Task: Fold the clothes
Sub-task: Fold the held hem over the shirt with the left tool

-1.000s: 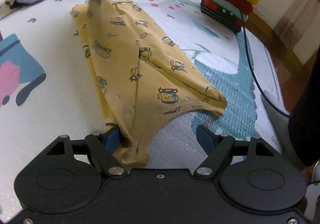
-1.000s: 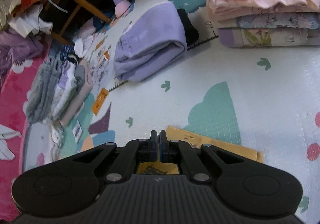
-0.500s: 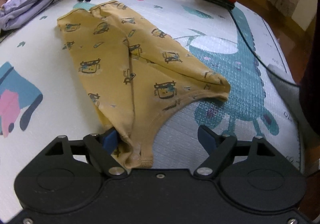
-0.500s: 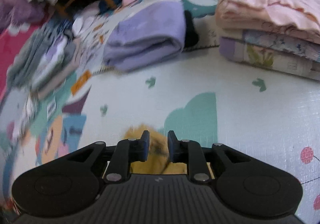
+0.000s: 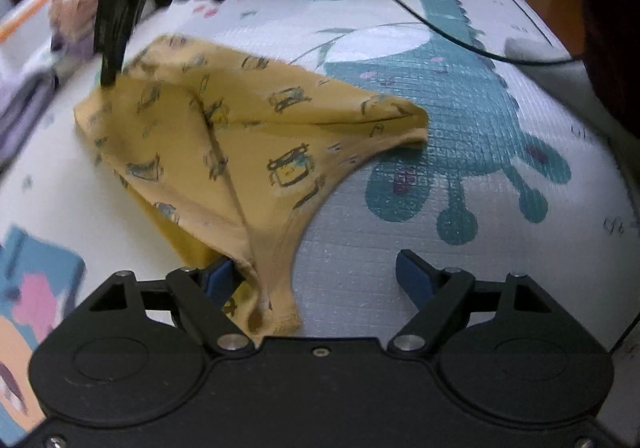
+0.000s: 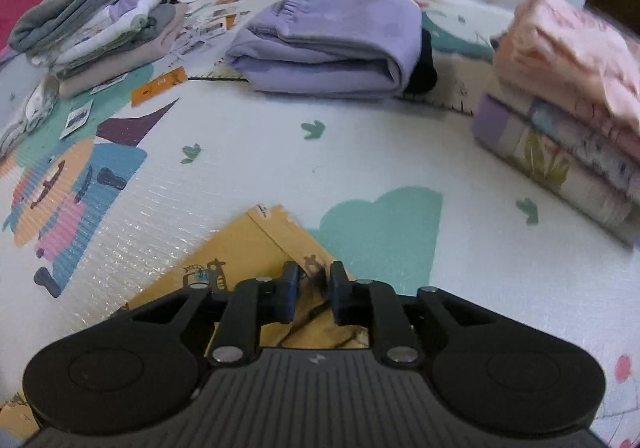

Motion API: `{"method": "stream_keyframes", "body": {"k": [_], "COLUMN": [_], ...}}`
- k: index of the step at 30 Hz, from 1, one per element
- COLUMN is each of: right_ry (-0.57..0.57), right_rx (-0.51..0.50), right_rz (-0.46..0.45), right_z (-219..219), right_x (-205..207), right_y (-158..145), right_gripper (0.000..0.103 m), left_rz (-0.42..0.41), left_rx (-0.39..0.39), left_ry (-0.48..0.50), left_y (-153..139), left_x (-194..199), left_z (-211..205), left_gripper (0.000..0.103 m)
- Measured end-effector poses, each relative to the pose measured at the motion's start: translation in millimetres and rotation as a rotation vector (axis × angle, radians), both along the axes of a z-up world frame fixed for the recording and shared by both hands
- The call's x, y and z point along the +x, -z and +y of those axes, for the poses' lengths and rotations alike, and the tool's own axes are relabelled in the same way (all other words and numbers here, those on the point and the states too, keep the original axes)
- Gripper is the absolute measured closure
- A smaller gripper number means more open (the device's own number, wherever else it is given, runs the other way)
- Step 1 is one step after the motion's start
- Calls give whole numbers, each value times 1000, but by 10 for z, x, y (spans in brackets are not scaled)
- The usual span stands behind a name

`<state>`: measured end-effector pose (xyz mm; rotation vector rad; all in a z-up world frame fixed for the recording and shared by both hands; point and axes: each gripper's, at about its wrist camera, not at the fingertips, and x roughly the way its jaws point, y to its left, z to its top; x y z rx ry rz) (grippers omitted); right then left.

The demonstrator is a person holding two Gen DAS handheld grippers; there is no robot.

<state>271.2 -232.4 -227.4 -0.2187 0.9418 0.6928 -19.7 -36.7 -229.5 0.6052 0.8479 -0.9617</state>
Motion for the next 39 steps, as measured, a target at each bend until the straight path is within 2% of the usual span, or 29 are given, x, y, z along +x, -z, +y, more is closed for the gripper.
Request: {"method": "stream_keyframes", "body": {"k": [1,3,5,8,12,14,15,16,18,21,24,26,29,32,33,36,38,39], "right_ry": [-1,-3,3,-15,-144,-227,-233,-203,-186,-222,-244,-297,-370,-351,-352,-360,-356,-348], "right_rx": [-17,-66,-102,-79,-38,-117,-176,-136,-132,-108,-76,-72,-83,-72,-69,-60,-47,-51], "right_rz": [-17,-46,-66,-131,-201,-172,-144,-152,-136,-198,-194,-184,-175,-116,-115,-116,-114,-95], "right_z": [8,33,51,56,112,221,259,212,195,150,90,84,97,149,161,196,215,222], "right_x": [-7,-10,-6,-98,-348,-448,-460,-462,-420,-499,-684,-914,-1272,-1447,-1495,-1641,-1713,-1715], "right_y": [6,29,40,-63,-189,-51,72,84,38,-166,-371,-432,-402,-269,-267,-267,-245,-179], "right_gripper": [84,73,67,67,70,71,72,71,72,71,70,70,70,71,71,70,70,69], "left_rz": [7,11,11,25,32,34,36,37,31,-55,-115,-129,-87,-63,-90,-107,-49,-4], "left_rx": [-2,-2,-1,-8,-13,-10,-5,1,15,21,-28,-64,-36,29,37,-9,9,41], "left_ry": [-9,-19,-24,-39,-50,-53,-58,-63,-77,-94,-114,-104,-65,-60,-56,-21,-16,-15], "left_y": [4,7,5,3,4,-1,-10,-23,-73,-240,-375,-394,-220,-53,-108,-277,-181,-71], "left_x": [16,15,7,20,26,28,28,28,26,24,109,180,238,204,159,28,9,15], "left_z": [14,20,18,21,27,29,42,58,111,179,165,115,10,-14,-28,-50,-70,-62], "left_gripper": [18,18,18,18,18,18,18,18,18,18,18,18,18,16,16,16,16,16]}}
